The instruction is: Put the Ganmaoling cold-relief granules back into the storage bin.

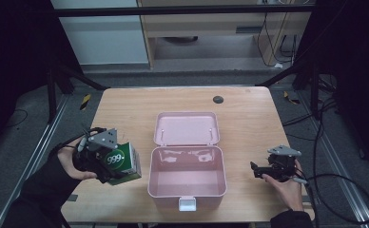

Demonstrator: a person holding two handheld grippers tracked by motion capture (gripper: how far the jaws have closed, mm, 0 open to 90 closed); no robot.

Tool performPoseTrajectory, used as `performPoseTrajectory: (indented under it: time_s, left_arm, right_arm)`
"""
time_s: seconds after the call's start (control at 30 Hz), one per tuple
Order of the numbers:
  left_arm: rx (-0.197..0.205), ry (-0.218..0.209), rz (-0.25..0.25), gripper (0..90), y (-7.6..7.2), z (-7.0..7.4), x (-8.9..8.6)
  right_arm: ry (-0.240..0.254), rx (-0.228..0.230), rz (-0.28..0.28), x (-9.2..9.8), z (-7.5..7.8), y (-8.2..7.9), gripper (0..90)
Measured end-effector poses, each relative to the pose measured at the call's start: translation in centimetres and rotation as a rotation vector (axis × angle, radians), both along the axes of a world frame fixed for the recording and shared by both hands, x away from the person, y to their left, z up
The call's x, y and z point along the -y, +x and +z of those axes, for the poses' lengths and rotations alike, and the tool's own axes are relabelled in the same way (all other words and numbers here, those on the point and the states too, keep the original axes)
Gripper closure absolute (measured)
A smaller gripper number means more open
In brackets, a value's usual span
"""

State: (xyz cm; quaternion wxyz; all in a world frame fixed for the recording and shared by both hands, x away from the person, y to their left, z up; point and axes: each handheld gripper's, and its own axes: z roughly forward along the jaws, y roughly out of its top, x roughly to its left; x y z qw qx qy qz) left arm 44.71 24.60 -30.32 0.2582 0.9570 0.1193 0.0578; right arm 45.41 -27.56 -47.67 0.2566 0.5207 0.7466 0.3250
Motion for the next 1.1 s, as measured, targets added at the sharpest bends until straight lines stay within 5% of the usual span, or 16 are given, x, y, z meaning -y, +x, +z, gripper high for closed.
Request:
performPoseTrajectory:
  time_s: [0.57, 1.1]
  left_arm:
    - [0.007, -0.008, -0.043, 14.6, 0.2, 3.1, 2.4]
    - [-0.008, 0.006, -0.126, 14.8, 0.6, 3.3, 6.9]
  right_arm:
    - [-0.002, 0.003, -0.004, 0.1, 0.1, 0.0, 1.0]
    - [-0.004, 0.008, -0.003, 0.2, 0.1, 0.0, 1.0]
